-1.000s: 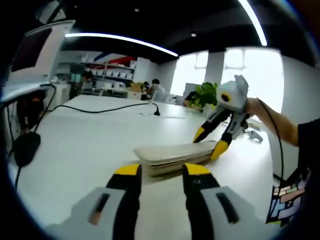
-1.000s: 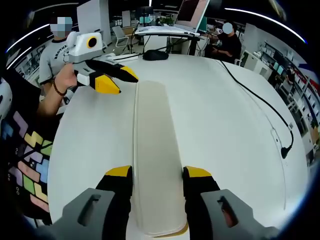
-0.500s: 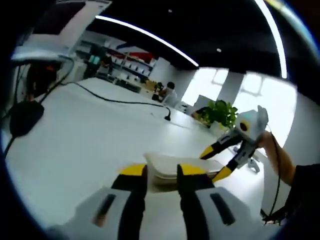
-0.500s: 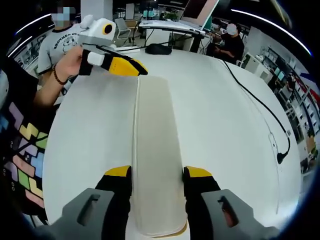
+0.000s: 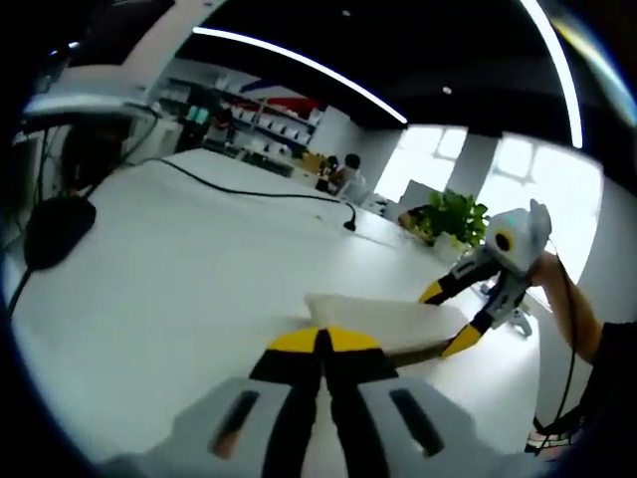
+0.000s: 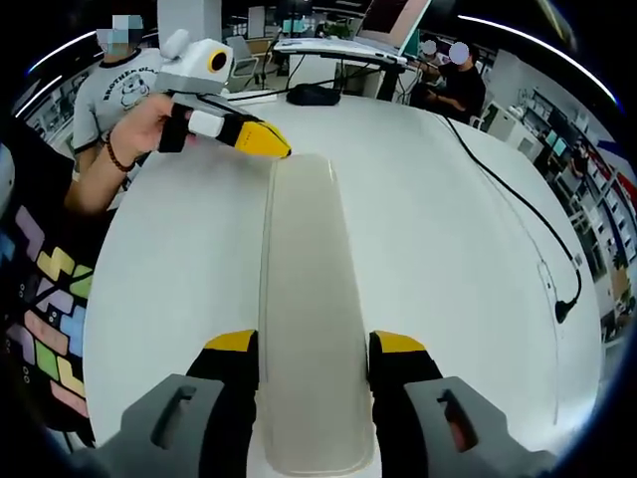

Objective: Arrange the utensils inside the cutlery case until each visible utensil rests in its matching compartment.

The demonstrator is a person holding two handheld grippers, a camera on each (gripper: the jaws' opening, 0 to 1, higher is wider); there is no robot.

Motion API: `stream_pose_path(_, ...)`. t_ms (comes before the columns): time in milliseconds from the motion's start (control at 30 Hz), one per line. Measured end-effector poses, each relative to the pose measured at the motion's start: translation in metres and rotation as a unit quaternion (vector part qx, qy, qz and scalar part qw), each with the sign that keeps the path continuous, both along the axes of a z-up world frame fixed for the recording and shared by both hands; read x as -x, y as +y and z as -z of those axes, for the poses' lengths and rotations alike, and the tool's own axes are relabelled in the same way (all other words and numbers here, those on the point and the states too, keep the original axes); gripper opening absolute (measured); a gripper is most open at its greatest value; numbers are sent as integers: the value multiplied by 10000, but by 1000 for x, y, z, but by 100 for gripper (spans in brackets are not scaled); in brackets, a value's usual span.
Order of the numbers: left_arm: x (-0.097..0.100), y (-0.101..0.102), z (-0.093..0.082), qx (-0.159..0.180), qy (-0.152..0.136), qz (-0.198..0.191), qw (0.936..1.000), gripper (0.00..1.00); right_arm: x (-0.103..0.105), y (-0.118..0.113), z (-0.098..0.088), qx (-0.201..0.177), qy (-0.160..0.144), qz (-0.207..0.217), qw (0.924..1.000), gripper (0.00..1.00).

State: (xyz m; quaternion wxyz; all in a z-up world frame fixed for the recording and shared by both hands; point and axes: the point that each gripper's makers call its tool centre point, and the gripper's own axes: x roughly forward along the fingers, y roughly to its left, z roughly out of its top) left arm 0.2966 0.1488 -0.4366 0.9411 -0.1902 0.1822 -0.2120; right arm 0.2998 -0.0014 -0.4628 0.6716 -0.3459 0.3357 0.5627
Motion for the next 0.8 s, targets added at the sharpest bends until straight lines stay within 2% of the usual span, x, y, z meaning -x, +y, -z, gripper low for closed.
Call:
stream_pose_path(567, -1, -5, -8, -22, -145, 5, 9999, 3, 0, 0, -8, -264, 79, 52, 9996, 45)
stream_pose_path(800, 0, -4, -4, -318, -182, -14, 9993, 4, -1, -6, -8, -324, 104, 93, 9994, 45)
